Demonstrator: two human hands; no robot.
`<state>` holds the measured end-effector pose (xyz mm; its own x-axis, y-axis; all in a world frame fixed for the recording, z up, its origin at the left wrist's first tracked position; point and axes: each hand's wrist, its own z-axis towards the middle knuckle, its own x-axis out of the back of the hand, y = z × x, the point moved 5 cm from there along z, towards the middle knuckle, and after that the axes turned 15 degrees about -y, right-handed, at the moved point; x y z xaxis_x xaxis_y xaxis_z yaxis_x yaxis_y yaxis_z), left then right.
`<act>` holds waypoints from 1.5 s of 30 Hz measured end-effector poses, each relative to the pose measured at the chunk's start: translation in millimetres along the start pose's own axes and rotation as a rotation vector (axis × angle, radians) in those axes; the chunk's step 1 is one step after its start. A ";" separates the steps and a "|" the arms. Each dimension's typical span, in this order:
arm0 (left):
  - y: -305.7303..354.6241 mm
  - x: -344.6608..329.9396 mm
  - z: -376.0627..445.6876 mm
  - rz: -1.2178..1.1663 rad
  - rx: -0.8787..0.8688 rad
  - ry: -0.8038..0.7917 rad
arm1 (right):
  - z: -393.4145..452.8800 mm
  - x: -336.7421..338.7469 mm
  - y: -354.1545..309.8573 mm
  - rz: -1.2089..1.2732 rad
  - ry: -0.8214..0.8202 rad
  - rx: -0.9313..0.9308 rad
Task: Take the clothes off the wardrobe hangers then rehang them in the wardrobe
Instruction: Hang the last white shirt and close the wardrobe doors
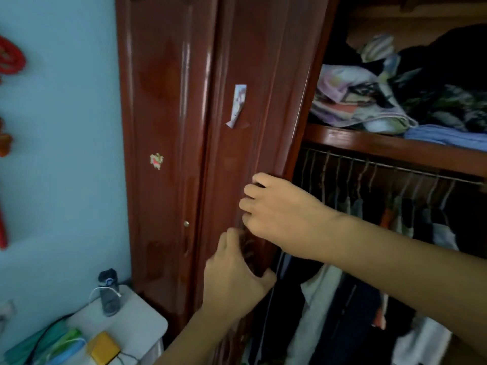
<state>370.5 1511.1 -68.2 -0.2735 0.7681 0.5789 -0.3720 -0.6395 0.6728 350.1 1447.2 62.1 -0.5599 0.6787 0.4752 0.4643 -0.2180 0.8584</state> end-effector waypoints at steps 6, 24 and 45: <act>22.8 -56.7 32.9 -0.024 0.006 -0.063 | -14.6 -57.0 26.9 0.049 -0.010 -0.060; 38.0 -181.2 124.4 -0.108 0.208 0.133 | 1.0 -184.3 98.4 -0.060 -0.030 -0.105; 36.9 -134.6 122.9 -0.295 -0.438 -0.142 | -60.7 -180.7 73.0 1.150 0.260 -0.643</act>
<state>502.6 1380.2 -64.7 0.0095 0.8819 0.4713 -0.7576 -0.3013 0.5790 443.6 1266.1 50.7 -0.2190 -0.2470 0.9439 0.3932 -0.9077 -0.1463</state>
